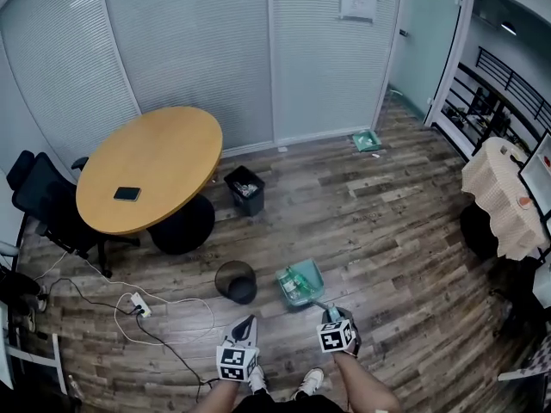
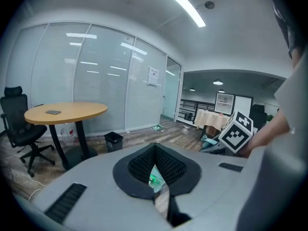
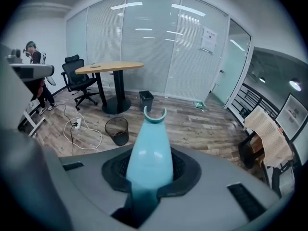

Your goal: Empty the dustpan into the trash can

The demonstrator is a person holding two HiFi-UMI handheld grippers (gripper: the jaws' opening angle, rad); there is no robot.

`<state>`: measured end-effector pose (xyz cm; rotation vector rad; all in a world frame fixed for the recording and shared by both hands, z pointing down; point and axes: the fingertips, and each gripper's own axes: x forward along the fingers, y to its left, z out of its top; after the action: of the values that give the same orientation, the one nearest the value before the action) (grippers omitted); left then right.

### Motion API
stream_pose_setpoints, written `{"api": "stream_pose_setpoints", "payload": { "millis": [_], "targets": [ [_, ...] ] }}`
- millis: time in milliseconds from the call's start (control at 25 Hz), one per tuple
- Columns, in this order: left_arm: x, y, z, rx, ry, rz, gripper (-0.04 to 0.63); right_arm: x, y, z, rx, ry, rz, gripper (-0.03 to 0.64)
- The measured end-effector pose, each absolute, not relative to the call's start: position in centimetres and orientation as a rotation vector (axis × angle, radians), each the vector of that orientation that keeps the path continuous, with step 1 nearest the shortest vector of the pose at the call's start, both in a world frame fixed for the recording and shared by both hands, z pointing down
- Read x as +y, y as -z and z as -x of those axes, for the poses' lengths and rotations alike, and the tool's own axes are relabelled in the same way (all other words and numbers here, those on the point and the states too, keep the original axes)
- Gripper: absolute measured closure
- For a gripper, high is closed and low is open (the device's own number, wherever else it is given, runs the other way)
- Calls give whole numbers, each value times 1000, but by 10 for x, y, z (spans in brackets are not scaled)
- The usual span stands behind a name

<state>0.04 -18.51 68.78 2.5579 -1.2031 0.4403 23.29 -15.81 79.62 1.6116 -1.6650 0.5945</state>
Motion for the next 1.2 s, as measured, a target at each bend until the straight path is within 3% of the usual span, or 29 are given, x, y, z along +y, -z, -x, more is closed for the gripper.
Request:
{"api": "stream_pose_setpoints", "payload": {
  "millis": [1200],
  "targets": [
    [-182,-682,97,-1561,-346,-2345,584,-224,-706,-156,-1953,-218,-1423,517]
  ]
}}
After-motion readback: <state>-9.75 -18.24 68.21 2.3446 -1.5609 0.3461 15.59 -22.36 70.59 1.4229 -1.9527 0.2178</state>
